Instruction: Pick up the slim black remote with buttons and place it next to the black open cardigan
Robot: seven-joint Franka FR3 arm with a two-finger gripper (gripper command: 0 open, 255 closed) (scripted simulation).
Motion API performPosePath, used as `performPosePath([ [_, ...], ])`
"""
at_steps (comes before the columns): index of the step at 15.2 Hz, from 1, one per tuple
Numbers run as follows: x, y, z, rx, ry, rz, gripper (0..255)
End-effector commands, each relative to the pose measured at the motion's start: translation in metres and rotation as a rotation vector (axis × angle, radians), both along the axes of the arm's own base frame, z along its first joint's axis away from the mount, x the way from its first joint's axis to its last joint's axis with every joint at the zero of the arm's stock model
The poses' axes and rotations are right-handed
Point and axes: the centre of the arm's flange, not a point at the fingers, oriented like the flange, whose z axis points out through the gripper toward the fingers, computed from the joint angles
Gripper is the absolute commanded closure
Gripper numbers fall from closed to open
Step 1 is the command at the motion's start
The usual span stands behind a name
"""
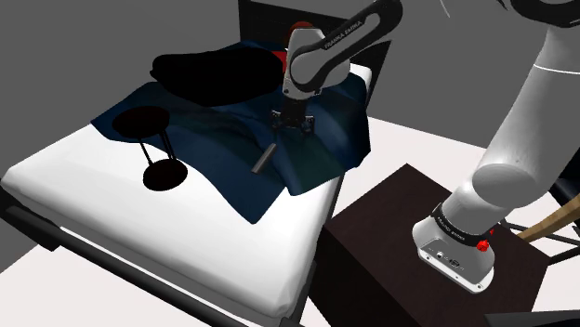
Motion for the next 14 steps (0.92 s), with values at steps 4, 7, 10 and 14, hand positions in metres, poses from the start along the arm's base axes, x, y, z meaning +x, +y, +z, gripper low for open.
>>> performPosePath([
  [4, 0.045, 0.007, -0.048, 0.004, 0.017, -0.136, 0],
  [7, 0.071, 0.008, -0.077, 0.007, 0.028, -0.216, 0],
  [10, 0.098, 0.008, -0.106, 0.009, 0.038, -0.296, 0],
  [14, 0.119, 0.007, -0.136, 0.012, 0.047, -0.363, 0],
])
